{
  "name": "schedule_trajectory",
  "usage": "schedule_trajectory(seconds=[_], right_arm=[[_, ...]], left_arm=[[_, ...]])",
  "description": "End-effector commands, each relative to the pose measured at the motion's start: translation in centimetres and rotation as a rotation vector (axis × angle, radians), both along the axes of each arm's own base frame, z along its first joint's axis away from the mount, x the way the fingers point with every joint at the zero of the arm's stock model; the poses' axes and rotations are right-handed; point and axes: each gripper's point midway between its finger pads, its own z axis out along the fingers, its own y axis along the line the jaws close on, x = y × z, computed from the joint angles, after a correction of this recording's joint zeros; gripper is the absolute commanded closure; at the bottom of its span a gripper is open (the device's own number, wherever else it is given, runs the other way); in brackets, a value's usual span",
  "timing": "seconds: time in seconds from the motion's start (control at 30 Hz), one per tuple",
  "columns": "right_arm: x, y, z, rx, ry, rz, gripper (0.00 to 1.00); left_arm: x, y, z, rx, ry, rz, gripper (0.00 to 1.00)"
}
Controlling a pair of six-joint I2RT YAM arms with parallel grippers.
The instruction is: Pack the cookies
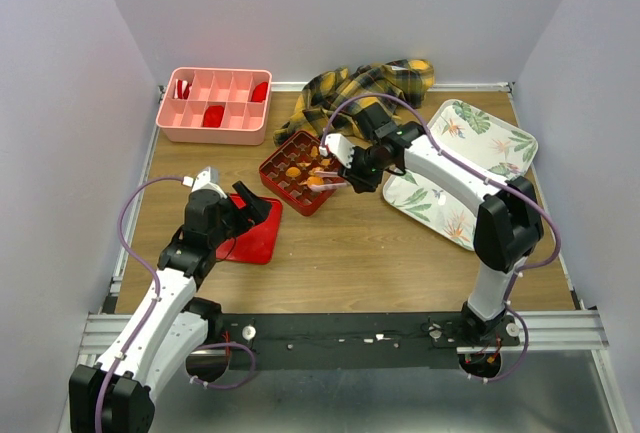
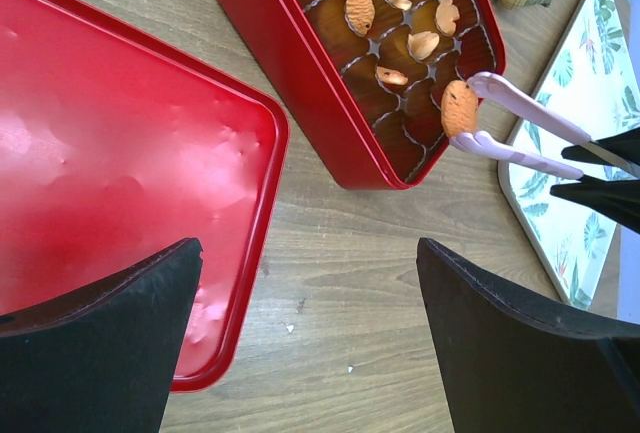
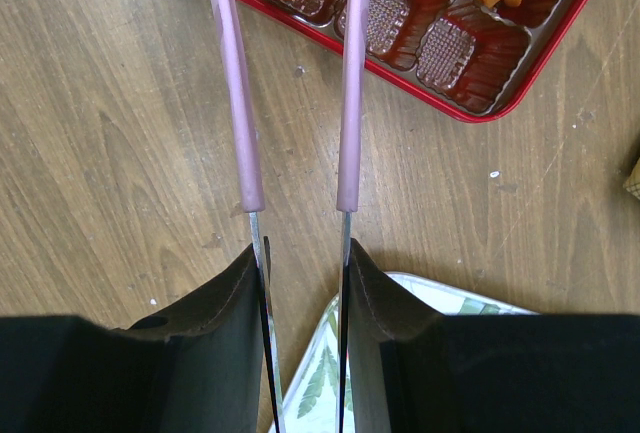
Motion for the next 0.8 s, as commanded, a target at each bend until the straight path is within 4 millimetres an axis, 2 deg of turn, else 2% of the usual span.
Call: schedule_trajectory(seconds=[0.0,0.4,0.77], right_arm=[[0.05,0.16,-0.53,-0.027,0.000,0.015,0.70],[-0.01,0.10,-1.25,-0.044,0.013,0.010,0.61],[0.08,0.26,-1.19,-0.038,0.017,0.004,0.57]], left_arm=[[0.55,0.41,0.93,0.014,-0.028,0.014,0.01],[0.29,0.52,0.88,0.009,-0.030,0.020,0.01],[0.15,0.62,1.00,0.009,-0.033,0.023,0.01]])
